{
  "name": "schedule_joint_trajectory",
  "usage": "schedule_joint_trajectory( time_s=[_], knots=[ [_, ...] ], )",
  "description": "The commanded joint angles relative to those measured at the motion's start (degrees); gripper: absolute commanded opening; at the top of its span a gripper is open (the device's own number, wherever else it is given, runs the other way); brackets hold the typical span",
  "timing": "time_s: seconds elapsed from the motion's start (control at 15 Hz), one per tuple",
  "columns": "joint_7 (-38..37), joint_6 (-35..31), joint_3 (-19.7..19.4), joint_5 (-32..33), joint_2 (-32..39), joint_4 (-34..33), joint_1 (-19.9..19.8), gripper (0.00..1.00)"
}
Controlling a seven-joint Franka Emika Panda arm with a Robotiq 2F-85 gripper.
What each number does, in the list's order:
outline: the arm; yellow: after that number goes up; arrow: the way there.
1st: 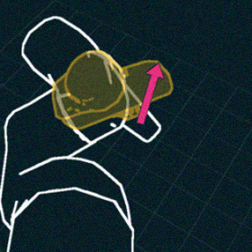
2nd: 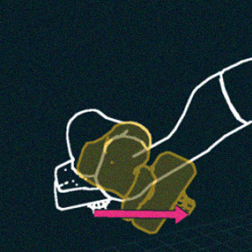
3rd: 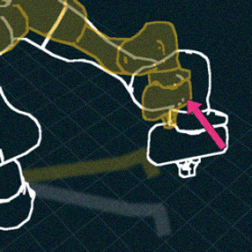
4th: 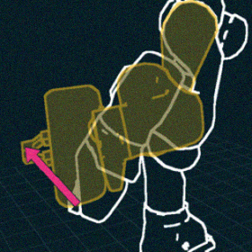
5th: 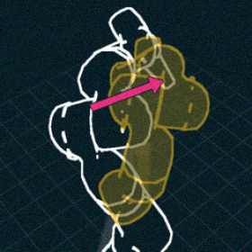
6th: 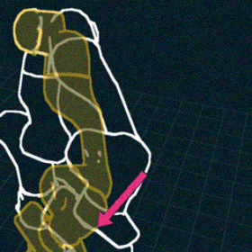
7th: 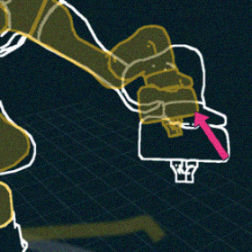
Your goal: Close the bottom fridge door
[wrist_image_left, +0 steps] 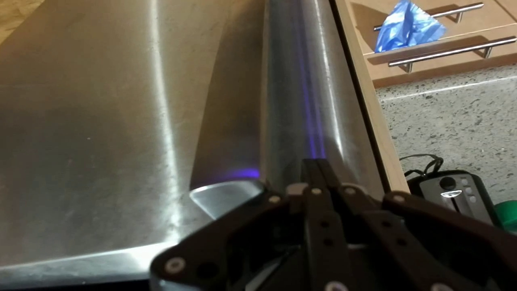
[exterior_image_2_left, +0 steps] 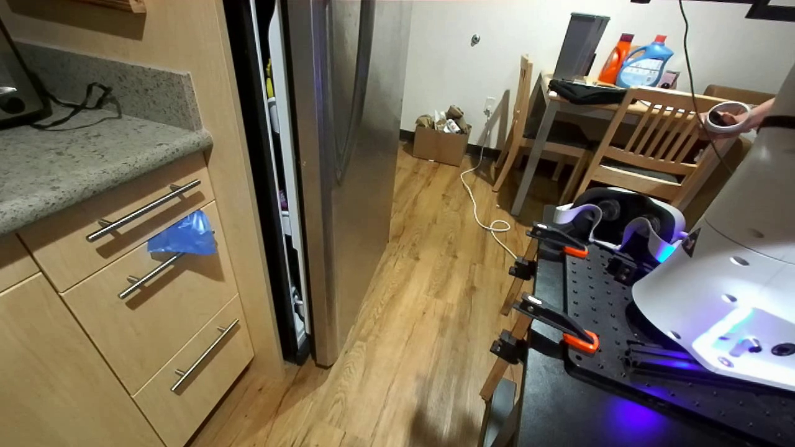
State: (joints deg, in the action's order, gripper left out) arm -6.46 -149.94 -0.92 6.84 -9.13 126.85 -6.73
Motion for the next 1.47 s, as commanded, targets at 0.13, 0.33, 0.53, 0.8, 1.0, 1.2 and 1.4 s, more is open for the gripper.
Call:
schedule_joint_trajectory(
  time_s=[0.13, 0.33, 0.53, 0.8, 1.0, 1.2, 1.4],
  knots=[
    [0.2, 2.3, -1.3, -0.7, 3.1, -4.1, 0.5, 0.00],
    [1.3, 2.7, -1.5, -1.8, 2.9, -3.7, 1.0, 0.00],
    [3.0, 4.0, -1.8, -4.3, 2.3, -3.5, 1.6, 0.00],
    [1.7, 2.3, -1.5, -3.3, 1.9, -2.9, 1.6, 0.01],
    [1.7, 2.3, -1.5, -3.3, 1.9, -3.0, 1.6, 0.01],
    [1.7, 2.3, -1.5, -3.3, 1.9, -3.0, 1.7, 0.01],
    [1.4, 1.5, -1.4, -2.8, 3.7, -4.8, 1.6, 0.00]
  ],
)
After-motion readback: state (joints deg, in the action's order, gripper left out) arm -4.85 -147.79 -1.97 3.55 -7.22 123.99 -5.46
